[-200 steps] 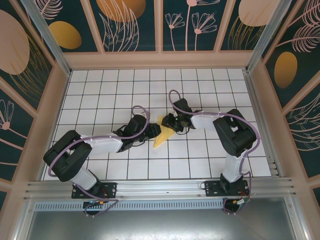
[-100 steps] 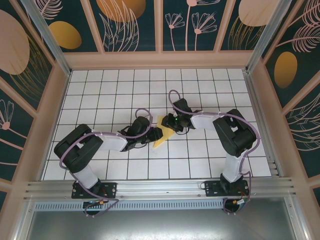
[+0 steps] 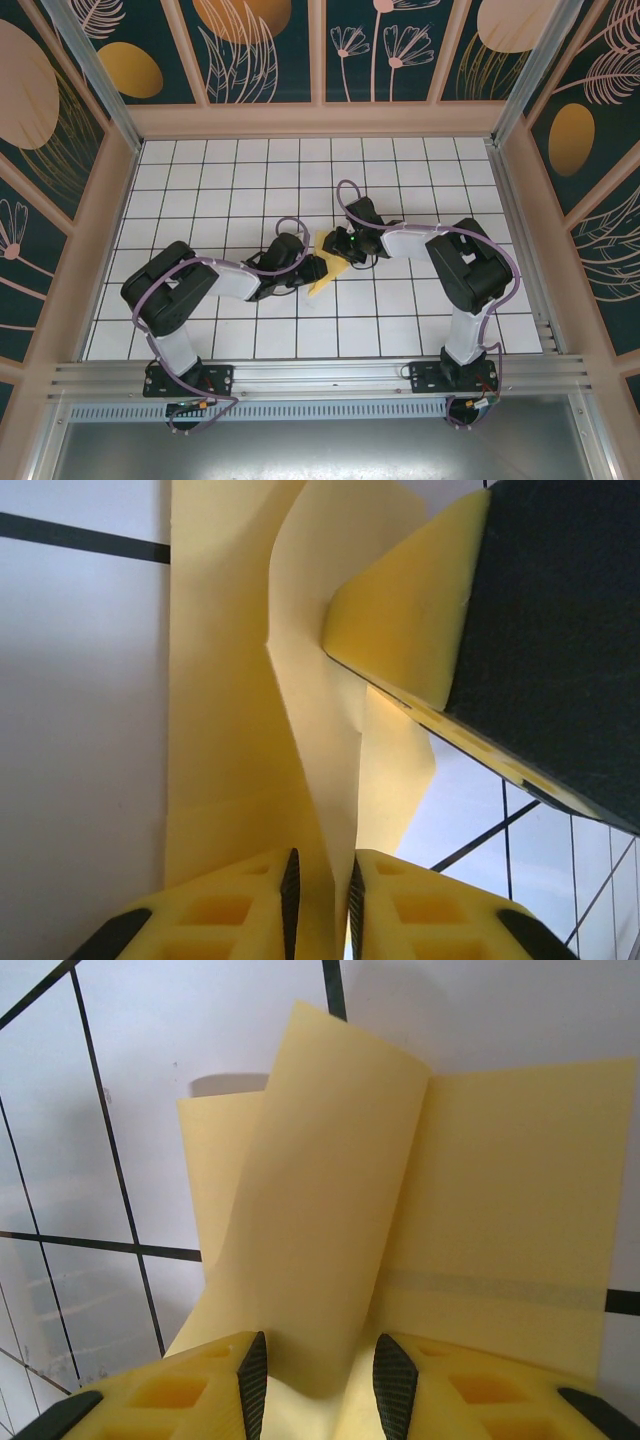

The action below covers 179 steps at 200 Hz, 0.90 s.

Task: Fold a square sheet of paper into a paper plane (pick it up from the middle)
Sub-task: Fourth fold the wing at the center of the table.

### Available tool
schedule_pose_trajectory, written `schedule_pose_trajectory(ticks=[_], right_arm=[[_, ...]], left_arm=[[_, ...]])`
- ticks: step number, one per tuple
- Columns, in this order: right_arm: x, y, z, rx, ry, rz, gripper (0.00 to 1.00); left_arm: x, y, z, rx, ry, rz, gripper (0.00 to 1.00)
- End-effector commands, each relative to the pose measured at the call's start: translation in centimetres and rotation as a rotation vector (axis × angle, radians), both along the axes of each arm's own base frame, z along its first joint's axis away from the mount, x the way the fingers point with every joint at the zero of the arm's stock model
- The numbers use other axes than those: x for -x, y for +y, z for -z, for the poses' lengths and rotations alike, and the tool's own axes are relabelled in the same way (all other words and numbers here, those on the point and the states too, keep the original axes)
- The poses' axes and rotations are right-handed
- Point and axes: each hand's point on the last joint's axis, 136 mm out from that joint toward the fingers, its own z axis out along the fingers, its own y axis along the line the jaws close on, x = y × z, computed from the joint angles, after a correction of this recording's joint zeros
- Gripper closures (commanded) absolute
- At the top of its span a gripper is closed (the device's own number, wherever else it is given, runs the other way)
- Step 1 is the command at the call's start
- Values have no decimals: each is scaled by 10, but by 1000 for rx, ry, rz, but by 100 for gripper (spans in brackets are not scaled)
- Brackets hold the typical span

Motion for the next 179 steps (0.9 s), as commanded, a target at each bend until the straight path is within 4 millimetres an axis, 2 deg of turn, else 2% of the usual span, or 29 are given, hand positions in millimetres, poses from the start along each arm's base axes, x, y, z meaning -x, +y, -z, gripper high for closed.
schedule_pose_trajectory(ticks=[1,70,106,145,176,179], right_arm=[[74,-98,122,456,275,52,59],[73,-97,121,452,271,52,58],[67,-89,106,403,243,35,58],[54,-74,78,282,192,-7,58],[38,-50,33,143,88,-82,56],[31,-54,26,125,76,-64,56]], left_arm=[[-8,-4,-2,4,-28,16,79],[-10,-1,0,-17,-41,21,86],[-8,1,2,-22,-44,34,93],[-5,-2,-1,7,-53,68,96],[-1,-4,-1,25,-50,96,99],[-1,-4,-2,27,-51,98,99]])
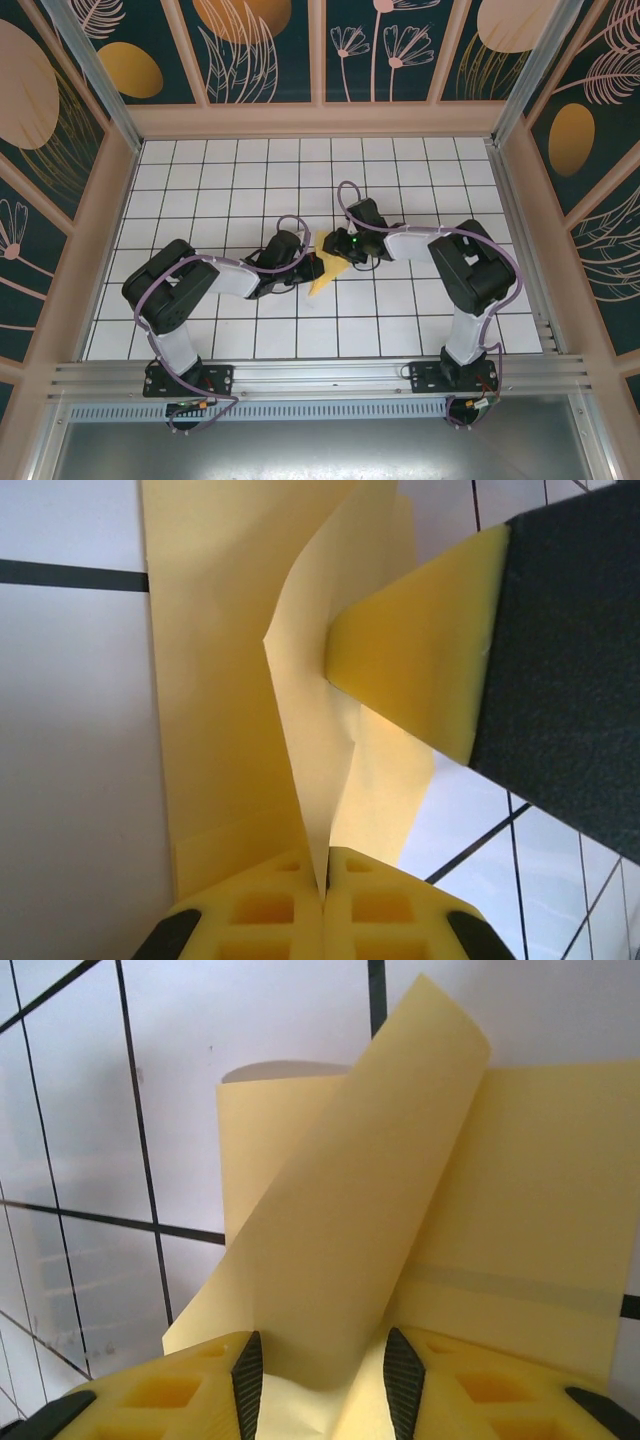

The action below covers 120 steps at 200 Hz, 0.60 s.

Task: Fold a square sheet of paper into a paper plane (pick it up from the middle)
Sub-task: Fourth fold the wing at the center of the table.

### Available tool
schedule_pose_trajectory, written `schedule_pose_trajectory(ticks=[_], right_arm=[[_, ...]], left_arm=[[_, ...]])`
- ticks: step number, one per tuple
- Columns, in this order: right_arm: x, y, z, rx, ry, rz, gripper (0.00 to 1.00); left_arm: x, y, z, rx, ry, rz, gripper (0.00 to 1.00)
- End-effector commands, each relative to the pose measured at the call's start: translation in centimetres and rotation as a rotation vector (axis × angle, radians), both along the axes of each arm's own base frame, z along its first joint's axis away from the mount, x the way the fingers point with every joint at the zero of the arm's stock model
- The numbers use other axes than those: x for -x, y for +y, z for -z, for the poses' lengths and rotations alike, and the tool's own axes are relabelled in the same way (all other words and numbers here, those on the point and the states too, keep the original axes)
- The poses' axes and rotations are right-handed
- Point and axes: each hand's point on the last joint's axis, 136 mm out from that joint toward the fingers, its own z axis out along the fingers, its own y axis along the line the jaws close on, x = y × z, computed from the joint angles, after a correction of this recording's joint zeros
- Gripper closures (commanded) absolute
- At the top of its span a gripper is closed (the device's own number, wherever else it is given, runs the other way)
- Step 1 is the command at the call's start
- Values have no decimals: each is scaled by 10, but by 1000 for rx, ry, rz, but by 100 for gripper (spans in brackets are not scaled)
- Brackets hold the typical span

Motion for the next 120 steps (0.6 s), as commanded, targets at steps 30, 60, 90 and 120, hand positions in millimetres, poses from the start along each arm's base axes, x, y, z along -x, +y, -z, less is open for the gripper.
schedule_pose_trajectory(ticks=[30,60,90,120], right_arm=[[17,-46,-8,60,36,-31,51],[22,-40,-20,-4,14,-68,49],[24,-33,-21,-47,11,-100,49],[23,-27,-26,-77,-7,-120,49]], left_arm=[[5,-6,-1,35,-24,76,100],[9,-10,-4,63,-26,104,100],[11,-13,-6,78,-34,127,100],[11,-13,-8,66,-46,140,100]])
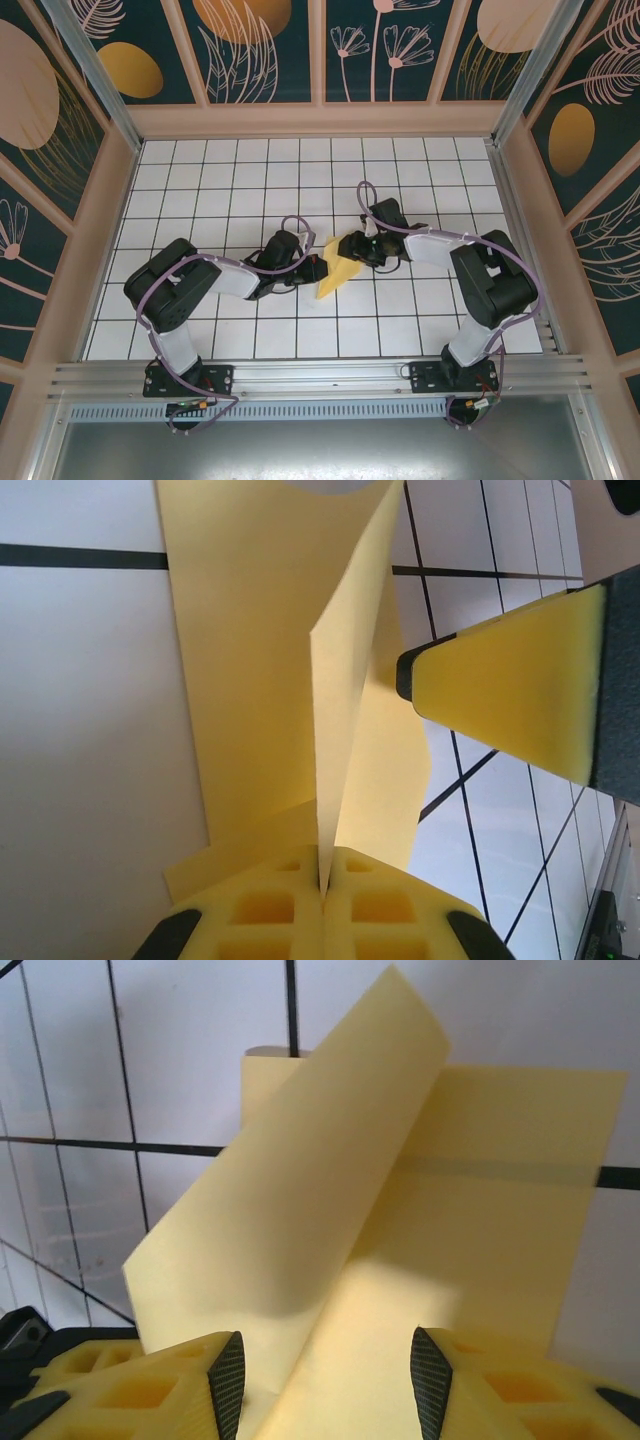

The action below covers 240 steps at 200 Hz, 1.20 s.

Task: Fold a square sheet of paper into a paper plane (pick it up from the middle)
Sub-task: Fourth fold the wing at the center of the table.

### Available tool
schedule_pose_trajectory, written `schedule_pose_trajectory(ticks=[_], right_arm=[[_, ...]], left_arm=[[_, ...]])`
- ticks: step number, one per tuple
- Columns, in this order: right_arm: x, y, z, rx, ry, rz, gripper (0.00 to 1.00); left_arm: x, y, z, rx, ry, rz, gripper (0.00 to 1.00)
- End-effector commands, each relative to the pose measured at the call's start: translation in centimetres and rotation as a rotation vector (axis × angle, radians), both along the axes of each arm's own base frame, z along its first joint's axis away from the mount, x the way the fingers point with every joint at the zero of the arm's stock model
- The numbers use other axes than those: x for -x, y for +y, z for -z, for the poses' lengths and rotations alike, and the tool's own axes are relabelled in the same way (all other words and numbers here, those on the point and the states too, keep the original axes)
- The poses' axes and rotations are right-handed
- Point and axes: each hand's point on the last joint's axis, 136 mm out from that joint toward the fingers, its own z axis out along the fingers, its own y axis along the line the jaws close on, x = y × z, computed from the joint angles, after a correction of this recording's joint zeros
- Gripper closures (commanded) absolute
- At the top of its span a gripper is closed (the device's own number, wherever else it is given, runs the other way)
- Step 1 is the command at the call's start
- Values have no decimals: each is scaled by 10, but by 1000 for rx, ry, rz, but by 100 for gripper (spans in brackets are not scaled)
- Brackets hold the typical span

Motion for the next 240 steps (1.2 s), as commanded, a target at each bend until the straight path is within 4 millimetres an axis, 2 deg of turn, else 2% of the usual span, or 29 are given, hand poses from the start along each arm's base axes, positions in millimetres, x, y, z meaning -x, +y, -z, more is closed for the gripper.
schedule_pose_trajectory(ticks=[1,47,86,122,149,202,240], right_arm=[[3,8,-9,-47,-33,-50,49],[7,11,-6,-77,-24,-60,47],[11,8,11,-59,17,-47,47],[13,7,18,-61,32,-36,46],[13,7,17,-73,30,-30,44],[7,6,-5,-101,-38,-16,42],[8,2,9,-60,-6,-12,42]], left_arm=[[1,-1,0,2,-26,38,100],[0,-7,-5,10,-43,65,100],[-2,-10,-6,7,-46,78,99],[-1,-11,-3,1,-39,87,98],[1,-14,2,-2,-29,100,98],[4,-17,5,-6,-23,107,98],[5,-18,8,-10,-13,113,98]])
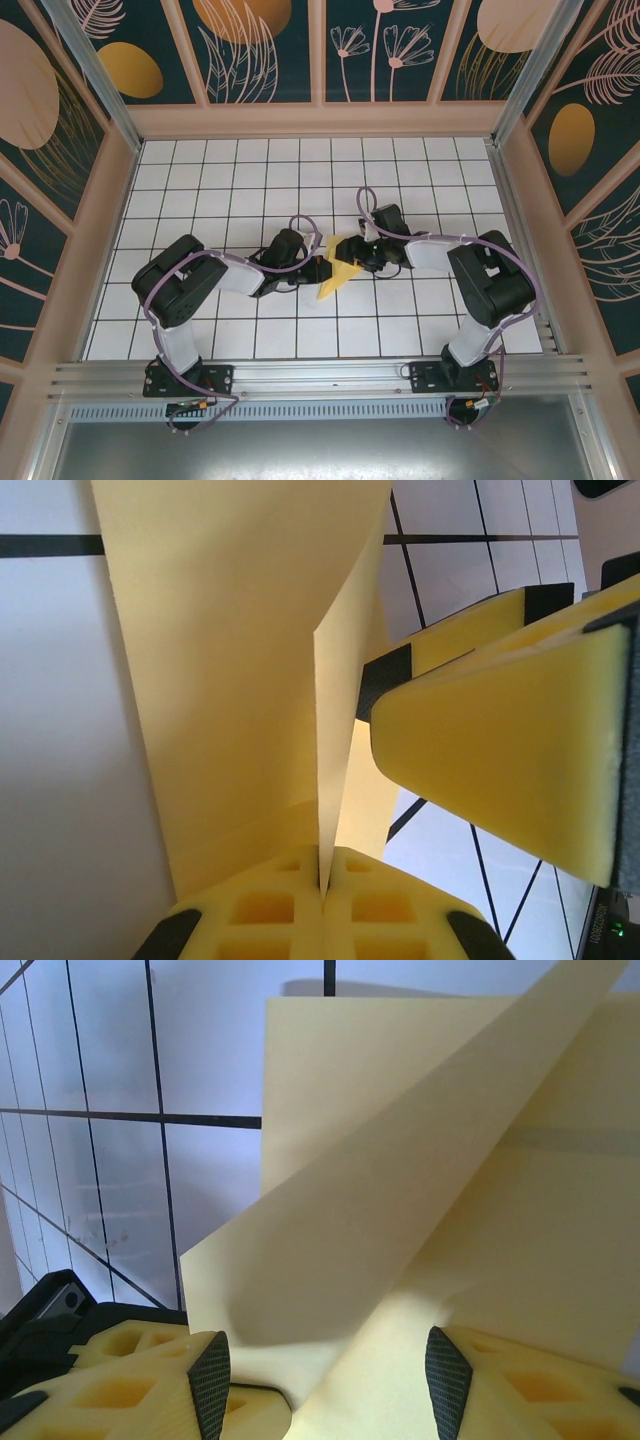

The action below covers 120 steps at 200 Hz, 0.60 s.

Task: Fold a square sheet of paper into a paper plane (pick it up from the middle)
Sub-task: Fourth fold the wing at the center of the table.

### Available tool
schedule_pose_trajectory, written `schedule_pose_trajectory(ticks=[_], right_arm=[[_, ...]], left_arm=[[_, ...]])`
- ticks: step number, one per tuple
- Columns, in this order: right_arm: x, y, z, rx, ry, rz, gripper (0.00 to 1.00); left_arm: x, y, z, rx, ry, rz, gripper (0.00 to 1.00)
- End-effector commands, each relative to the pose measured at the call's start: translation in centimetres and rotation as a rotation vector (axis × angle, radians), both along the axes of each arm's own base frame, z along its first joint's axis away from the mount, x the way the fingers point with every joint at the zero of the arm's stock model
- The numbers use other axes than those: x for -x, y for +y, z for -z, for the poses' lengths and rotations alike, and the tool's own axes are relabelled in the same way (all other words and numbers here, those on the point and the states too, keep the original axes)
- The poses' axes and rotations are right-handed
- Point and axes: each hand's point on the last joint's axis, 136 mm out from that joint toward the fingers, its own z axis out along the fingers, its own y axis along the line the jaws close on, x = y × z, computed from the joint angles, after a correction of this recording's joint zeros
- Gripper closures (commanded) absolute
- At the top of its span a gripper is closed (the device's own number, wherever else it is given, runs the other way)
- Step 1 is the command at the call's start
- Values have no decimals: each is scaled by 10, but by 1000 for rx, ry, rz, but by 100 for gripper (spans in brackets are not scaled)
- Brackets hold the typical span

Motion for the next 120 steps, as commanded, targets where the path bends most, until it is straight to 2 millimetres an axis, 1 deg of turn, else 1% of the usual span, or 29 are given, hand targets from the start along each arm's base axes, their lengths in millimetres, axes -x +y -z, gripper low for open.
schedule_pose_trajectory(ticks=[1,30,79,120], right_arm=[[0,-5,5,23,7,16,42],[-1,-9,14,64,28,34,42],[4,-22,40,213,97,82,43],[10,-31,56,317,149,126,45]], left_arm=[[2,-6,3,-7,-3,34,98],[3,-6,6,-11,5,36,97],[2,-8,5,-5,7,39,95],[4,-9,-1,12,-2,45,86]])
